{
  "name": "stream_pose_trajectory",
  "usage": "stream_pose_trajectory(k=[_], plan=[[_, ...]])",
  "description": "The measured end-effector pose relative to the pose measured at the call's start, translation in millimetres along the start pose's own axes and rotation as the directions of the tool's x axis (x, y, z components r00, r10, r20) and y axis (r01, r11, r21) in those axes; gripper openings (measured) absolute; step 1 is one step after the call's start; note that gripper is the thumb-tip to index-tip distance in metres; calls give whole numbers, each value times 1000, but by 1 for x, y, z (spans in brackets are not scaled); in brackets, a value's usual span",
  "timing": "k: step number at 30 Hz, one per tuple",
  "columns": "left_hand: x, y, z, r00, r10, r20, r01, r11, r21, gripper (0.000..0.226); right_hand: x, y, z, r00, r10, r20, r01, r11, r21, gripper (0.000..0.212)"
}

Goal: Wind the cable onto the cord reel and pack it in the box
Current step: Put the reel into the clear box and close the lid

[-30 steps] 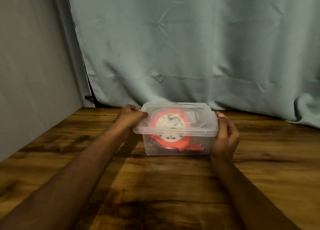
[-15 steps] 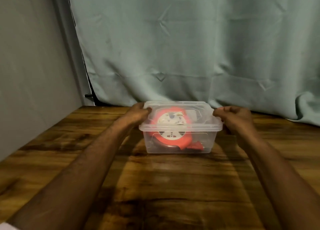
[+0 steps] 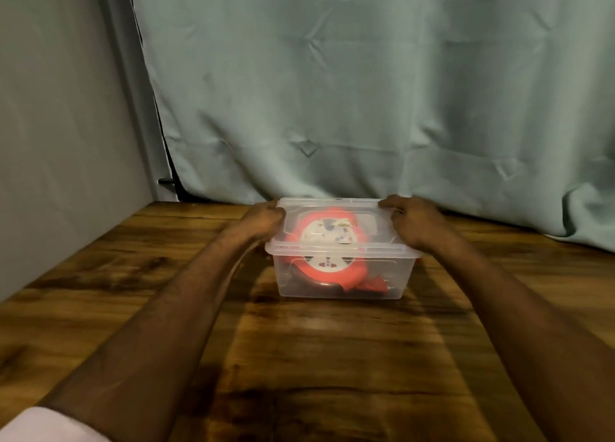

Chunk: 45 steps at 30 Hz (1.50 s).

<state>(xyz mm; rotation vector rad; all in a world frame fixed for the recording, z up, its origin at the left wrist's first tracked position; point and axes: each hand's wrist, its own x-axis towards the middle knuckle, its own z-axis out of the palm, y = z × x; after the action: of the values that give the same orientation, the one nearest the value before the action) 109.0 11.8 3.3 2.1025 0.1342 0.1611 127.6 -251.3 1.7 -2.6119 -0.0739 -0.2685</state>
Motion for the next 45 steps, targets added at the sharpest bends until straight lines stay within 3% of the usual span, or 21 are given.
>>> stream_pose_trajectory(k=[2,5,8,12,14,17,20,24,29,34,42,45], plan=[[-3,1,4,1000,26,-13,-26,999,-20,41,-7,3,9,982,164,-89,-132,948,290,40],[-8,0,6,999,26,-25,-26,999,-24,44,-14,1,10,925,372,79,-353,763,542,42],[-7,-3,5,998,-53,-28,52,998,-32,52,-17,0,11,895,425,137,-407,651,641,37],[-8,-5,4,993,-117,14,117,992,-38,37,-16,1,14,899,438,11,-335,671,661,42],[-11,-6,4,989,-148,27,150,985,-81,33,-17,1,10,894,434,-111,-304,769,562,48],[-12,-7,5,982,-186,24,187,976,-114,30,-23,-4,5,891,386,-239,-319,907,275,48],[-7,-12,6,979,-202,3,201,970,-140,34,-28,-12,4,867,324,-378,-328,943,57,46],[8,-22,7,978,-181,-107,169,979,-112,45,-31,-19,3,887,68,-456,-214,937,-277,28],[11,-24,6,948,-93,-305,118,991,63,48,-32,-15,3,876,44,-480,-214,928,-305,31],[10,-12,3,945,57,-322,67,931,359,35,-36,-17,4,868,57,-494,-216,937,-273,32],[7,-10,12,896,243,-372,-30,869,493,16,-41,-24,0,885,30,-464,-215,912,-350,28],[-1,-12,9,863,314,-397,-72,852,518,21,-45,-29,1,856,-63,-512,-146,922,-357,23]])
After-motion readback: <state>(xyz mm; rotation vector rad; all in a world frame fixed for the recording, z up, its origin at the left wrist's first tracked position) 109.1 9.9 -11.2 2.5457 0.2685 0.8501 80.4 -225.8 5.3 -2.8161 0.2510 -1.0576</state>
